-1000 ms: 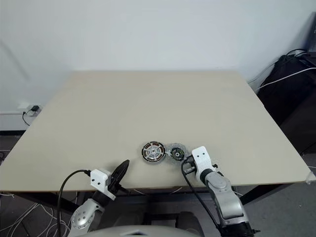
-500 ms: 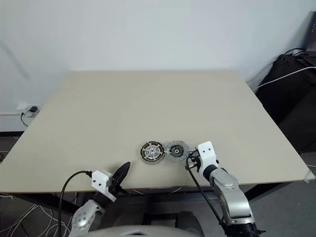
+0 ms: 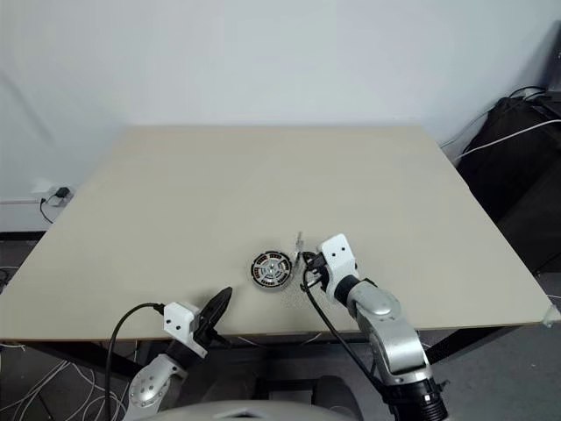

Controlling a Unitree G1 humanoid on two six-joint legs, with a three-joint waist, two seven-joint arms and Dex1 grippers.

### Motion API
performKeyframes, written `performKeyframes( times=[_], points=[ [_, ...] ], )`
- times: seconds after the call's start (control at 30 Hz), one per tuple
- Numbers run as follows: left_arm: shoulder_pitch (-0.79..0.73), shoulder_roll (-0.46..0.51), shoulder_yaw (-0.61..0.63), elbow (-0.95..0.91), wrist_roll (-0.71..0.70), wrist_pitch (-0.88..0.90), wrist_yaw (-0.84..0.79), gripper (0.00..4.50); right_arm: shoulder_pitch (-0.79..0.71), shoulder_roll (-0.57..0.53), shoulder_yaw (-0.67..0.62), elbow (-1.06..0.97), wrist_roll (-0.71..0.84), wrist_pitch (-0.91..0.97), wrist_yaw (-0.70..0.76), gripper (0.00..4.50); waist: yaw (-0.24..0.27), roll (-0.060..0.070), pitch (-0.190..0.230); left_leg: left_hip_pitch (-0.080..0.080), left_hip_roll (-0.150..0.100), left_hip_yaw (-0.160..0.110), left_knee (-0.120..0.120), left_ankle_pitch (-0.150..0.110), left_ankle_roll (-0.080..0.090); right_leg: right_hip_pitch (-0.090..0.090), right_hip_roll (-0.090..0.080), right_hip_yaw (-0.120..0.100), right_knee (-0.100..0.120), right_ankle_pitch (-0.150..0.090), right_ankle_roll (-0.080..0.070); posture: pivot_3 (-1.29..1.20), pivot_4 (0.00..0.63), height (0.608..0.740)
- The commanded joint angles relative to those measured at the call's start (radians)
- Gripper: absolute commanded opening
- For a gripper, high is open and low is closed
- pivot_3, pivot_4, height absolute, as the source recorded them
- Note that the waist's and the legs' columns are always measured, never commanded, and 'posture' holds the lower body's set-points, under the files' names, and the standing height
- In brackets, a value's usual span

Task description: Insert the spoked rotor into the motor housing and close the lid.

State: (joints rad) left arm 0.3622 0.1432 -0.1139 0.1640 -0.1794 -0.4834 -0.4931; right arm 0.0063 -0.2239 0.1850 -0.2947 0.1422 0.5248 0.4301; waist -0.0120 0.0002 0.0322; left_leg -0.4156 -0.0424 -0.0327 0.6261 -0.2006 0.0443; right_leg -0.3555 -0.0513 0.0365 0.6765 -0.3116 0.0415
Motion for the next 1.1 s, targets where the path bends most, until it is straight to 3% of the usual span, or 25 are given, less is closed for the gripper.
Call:
performKeyframes(
  times=[0.03, 0.63, 0.87, 1.1],
  points=[
    [-0.007, -0.005, 0.004, -0.023, -0.004, -0.012, 0.004, 0.00, -0.039, 0.014, 0.030, -0.014, 0.000, -0.020, 0.005, 0.02, 0.000, 0.000, 0.000, 0.000, 0.000, 0.000, 0.000, 0.000, 0.000, 0.000, 0.000, 0.000, 0.000, 0.000, 0.000, 0.00, 0.000, 0.740],
    [-0.017, -0.002, 0.027, -0.006, -0.002, -0.026, 0.000, 0.00, -0.119, 0.066, 0.168, 0.196, -0.048, -0.078, 0.035, 0.02, 0.000, -0.001, -0.001, 0.000, 0.000, 0.000, 0.000, 0.000, 0.000, 0.000, 0.000, 0.000, 0.000, 0.000, 0.000, 0.00, 0.000, 0.740],
    [-0.002, 0.001, 0.028, -0.025, -0.004, -0.021, 0.001, 0.00, -0.131, 0.046, 0.113, 0.140, -0.006, -0.093, 0.064, 0.02, 0.000, -0.001, -0.001, 0.000, 0.000, 0.000, 0.000, 0.000, 0.000, 0.000, 0.000, 0.000, 0.000, 0.000, 0.000, 0.00, 0.000, 0.740],
    [-0.006, 0.002, 0.025, -0.037, -0.004, -0.011, 0.001, 0.00, -0.175, 0.061, 0.091, 0.225, -0.010, -0.115, 0.063, 2.25, 0.000, -0.001, -0.001, 0.000, 0.000, 0.000, 0.000, 0.000, 0.000, 0.000, 0.000, 0.000, 0.000, 0.000, 0.000, 0.00, 0.000, 0.740]
  ],
)
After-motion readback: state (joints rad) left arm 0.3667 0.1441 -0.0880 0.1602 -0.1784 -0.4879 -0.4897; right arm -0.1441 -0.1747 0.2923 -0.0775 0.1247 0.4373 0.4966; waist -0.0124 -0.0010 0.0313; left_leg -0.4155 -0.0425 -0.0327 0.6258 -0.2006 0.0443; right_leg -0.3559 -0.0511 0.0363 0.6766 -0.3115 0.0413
